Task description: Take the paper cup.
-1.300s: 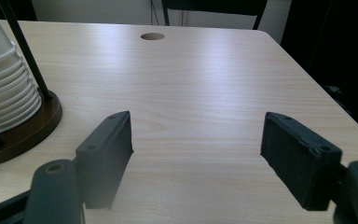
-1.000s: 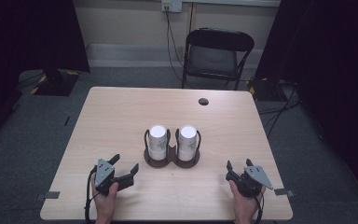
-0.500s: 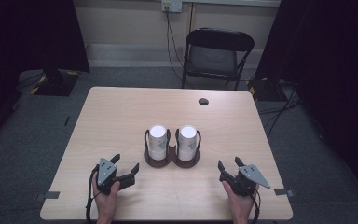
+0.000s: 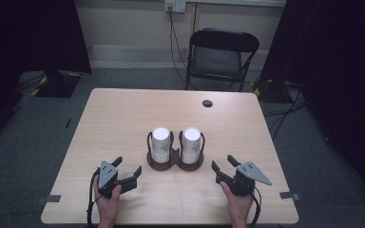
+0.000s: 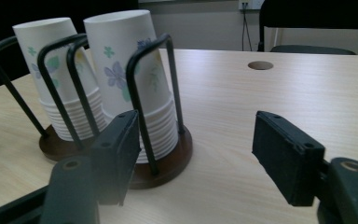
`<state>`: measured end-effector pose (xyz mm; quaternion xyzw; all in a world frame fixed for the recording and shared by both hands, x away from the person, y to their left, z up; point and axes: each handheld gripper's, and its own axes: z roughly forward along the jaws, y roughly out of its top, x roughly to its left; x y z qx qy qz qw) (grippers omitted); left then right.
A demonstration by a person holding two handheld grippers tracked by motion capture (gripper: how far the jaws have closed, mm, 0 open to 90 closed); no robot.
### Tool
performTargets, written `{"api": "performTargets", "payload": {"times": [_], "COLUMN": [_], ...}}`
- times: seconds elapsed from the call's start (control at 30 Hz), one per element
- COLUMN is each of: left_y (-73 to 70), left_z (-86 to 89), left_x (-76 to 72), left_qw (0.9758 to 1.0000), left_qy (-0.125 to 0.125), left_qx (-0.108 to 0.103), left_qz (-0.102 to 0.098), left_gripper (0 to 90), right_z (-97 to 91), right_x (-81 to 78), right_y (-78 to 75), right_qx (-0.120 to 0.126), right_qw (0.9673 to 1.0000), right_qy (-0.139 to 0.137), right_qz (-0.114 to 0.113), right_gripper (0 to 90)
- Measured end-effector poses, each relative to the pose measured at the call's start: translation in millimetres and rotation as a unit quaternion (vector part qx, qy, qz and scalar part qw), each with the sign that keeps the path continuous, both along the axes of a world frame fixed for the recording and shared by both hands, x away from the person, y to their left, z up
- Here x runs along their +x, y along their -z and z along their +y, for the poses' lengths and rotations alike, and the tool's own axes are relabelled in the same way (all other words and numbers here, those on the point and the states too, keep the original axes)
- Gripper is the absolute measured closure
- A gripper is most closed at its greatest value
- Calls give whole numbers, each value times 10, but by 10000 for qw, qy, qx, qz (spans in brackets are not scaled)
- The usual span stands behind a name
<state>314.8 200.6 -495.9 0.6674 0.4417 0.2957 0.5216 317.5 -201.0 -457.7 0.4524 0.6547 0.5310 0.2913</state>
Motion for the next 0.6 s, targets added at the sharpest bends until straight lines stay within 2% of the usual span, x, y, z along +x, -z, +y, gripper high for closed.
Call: {"api": "performTargets", "payload": {"times": [0.23,0.43,0.6], "left_y": [0,1,1], "left_z": [-14,8,7], "left_x": [-10,-5,-6], "left_qw": [10000,10000,10000], "left_qy": [22,21,31], "left_qx": [68,-14,-11], "left_qz": [-46,-33,-37], "left_gripper": [162,162,162], "right_z": [101,150,214], "right_x": [64,127,200], "right_y": [-116,-209,-281], "right_qx": [46,134,8], "right_qw": [9997,9990,9984], "right_qy": [-249,-406,-549], "right_qz": [-30,-113,-98], "right_gripper": [285,305,285]}}
